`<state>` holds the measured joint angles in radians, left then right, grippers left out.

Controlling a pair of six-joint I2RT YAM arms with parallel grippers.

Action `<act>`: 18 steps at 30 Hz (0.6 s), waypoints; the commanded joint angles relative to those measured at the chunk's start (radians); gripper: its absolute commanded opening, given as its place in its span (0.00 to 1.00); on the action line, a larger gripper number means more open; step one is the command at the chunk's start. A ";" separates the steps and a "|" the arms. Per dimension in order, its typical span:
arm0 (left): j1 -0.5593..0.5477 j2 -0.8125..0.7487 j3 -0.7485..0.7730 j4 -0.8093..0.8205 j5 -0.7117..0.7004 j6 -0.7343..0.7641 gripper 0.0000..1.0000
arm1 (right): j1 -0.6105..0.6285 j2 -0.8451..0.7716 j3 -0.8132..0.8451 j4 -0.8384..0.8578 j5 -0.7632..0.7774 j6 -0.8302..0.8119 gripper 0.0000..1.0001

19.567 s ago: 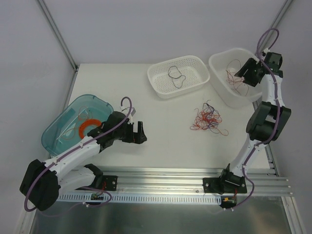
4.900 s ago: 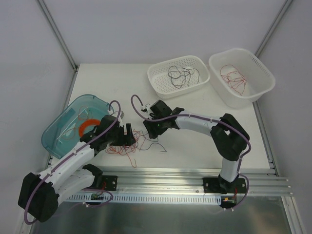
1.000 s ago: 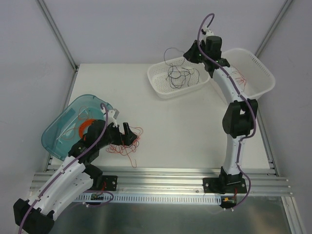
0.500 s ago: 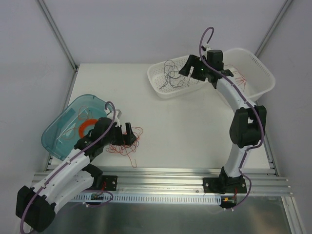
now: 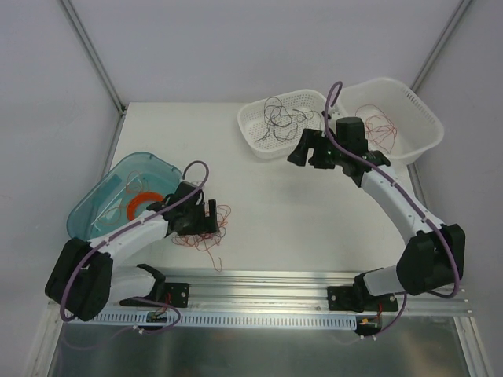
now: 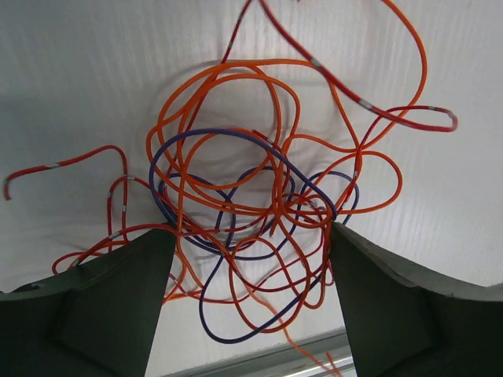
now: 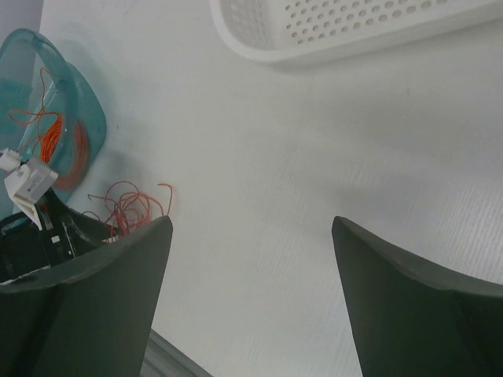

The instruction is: Untangle the cables

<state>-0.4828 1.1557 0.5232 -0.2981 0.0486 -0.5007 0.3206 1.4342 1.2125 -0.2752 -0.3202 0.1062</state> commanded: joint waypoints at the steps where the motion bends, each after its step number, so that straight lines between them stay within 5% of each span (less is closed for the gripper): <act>1: -0.011 0.107 0.082 0.002 0.054 -0.036 0.77 | 0.023 -0.104 -0.089 -0.012 0.033 0.015 0.87; 11: -0.155 0.389 0.356 0.139 0.310 -0.090 0.71 | 0.048 -0.351 -0.287 -0.068 0.150 0.030 0.87; 18: -0.217 0.276 0.407 0.145 0.208 -0.032 0.77 | 0.102 -0.420 -0.340 -0.110 0.181 0.029 0.86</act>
<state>-0.7017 1.5364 0.9215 -0.1673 0.2848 -0.5598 0.3851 1.0348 0.8860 -0.3649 -0.1680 0.1272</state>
